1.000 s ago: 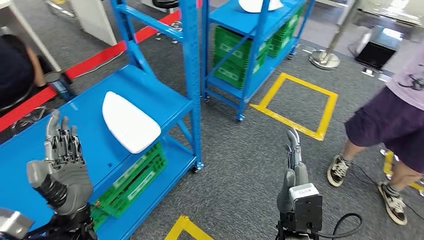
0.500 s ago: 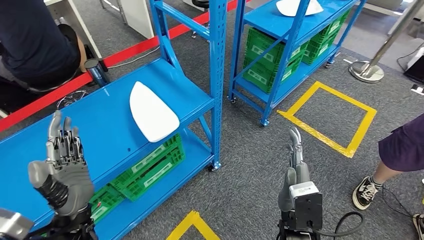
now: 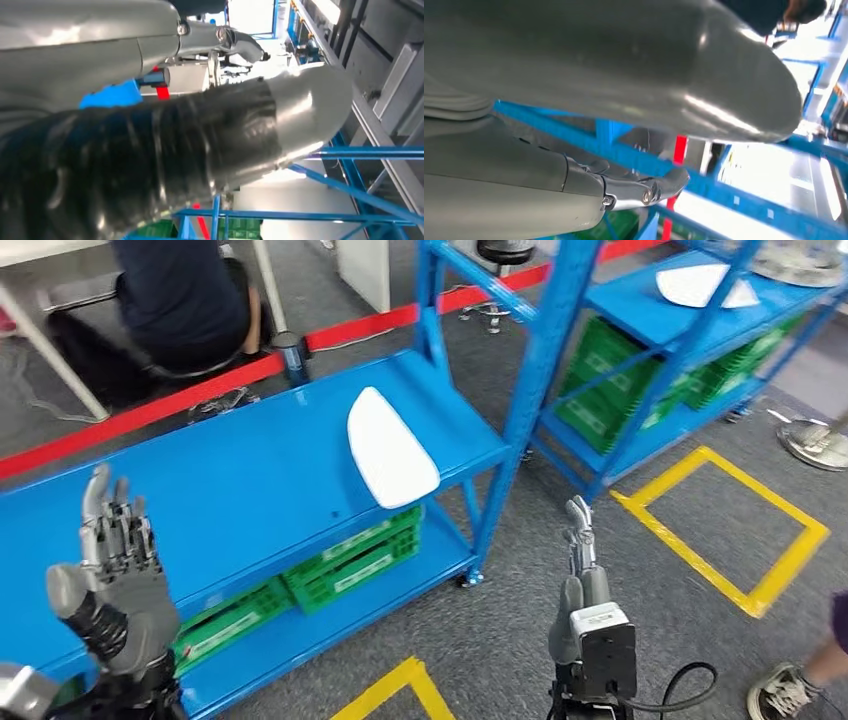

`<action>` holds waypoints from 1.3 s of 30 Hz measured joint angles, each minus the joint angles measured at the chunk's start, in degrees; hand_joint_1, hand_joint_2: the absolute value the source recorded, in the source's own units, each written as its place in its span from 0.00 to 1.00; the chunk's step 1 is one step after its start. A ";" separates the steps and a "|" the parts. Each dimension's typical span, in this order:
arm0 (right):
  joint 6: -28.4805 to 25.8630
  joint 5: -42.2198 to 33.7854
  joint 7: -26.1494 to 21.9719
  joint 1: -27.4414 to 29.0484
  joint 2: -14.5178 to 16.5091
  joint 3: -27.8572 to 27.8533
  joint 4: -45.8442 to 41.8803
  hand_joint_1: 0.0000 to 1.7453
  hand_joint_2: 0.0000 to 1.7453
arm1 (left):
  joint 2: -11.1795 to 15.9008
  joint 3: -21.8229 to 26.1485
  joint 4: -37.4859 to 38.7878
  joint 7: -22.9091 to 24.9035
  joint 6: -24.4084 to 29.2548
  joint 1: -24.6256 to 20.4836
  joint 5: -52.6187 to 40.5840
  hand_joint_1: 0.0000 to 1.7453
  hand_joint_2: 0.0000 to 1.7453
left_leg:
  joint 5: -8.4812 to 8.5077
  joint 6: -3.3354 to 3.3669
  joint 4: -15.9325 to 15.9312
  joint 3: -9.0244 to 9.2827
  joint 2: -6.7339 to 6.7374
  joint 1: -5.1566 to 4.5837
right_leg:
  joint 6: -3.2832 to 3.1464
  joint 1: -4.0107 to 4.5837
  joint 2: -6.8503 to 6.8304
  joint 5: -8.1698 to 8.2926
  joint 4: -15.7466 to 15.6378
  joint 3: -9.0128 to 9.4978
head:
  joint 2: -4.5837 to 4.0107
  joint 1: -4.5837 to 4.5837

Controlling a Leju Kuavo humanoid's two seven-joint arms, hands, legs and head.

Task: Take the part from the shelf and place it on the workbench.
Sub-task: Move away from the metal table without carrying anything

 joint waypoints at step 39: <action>-0.04 -3.45 -1.49 -0.51 -0.56 0.51 0.17 0.00 0.00 | 0.05 0.07 0.03 0.14 -0.34 0.05 0.02 0.00 0.00 | -0.05 -1.57 0.64 -0.46 -1.35 0.29 | -1.93 0.23 1.36 6.80 -12.58 5.17 | 0.00 3.03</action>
